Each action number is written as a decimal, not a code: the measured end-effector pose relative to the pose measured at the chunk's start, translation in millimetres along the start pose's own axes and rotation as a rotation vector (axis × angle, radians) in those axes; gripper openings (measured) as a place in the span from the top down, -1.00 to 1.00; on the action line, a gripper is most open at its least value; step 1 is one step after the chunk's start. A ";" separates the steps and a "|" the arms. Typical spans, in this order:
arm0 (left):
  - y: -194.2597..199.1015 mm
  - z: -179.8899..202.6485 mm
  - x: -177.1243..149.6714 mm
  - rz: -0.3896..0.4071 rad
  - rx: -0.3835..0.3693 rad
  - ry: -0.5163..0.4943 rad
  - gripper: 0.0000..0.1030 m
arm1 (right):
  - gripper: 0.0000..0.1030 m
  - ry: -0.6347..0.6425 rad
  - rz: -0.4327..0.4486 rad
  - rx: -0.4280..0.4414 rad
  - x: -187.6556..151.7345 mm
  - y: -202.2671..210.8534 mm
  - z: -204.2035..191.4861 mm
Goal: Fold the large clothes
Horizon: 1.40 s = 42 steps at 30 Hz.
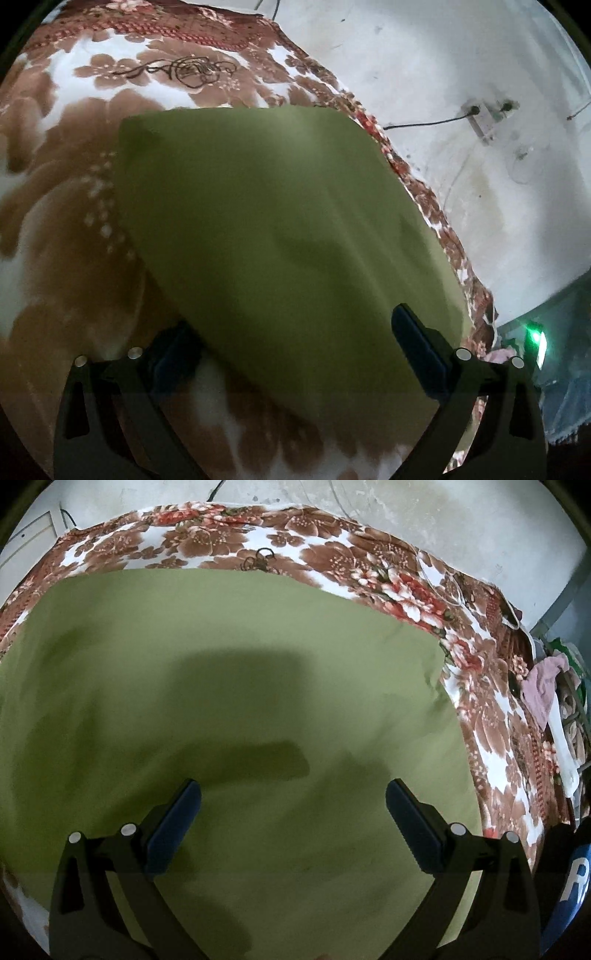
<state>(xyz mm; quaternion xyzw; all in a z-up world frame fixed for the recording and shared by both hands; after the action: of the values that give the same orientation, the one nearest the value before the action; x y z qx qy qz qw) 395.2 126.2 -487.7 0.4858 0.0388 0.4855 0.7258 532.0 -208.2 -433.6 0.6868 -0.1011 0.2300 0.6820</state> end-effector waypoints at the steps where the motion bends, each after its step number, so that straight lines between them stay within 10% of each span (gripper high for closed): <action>1: -3.2 -1.8 4.0 0.003 0.002 0.007 -0.89 | -0.91 -0.005 -0.002 0.000 -0.5 -0.4 0.0; 15: -21.3 35.3 40.6 0.043 0.040 -0.119 -0.84 | -0.91 -0.085 -0.025 -0.011 -7.4 -7.1 0.1; 17: -32.8 22.3 36.3 0.014 0.091 -0.109 -0.36 | -0.91 -0.095 -0.027 -0.009 -7.3 -8.3 0.2; 22: -38.6 13.0 32.1 -0.019 0.091 -0.118 -0.10 | -0.91 -0.070 -0.020 -0.017 -8.6 -10.5 -2.7; 28: -29.8 24.7 37.7 -0.022 0.046 -0.117 0.79 | -0.91 -0.047 -0.015 -0.031 -7.4 -8.4 -6.0; 42: 44.2 151.9 73.8 0.095 0.032 -0.308 0.90 | -0.90 -0.069 -0.166 -0.070 -11.1 -40.0 -12.3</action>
<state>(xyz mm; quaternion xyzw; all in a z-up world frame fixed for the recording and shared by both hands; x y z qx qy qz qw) 484.8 82.2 -344.5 0.5672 -0.0883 0.4384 0.6916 538.3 -196.0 -474.7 0.6761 -0.0752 0.1453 0.7184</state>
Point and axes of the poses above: each gripper's, at about its wrist camera, not at the fingertips, and y roughly against the way its jaws point, z to its right, x to its top, the point moved 7 cm from there along -y, roughly the way its jaws point, and after that the axes turned 13 degrees about x, right-handed, at the moved point
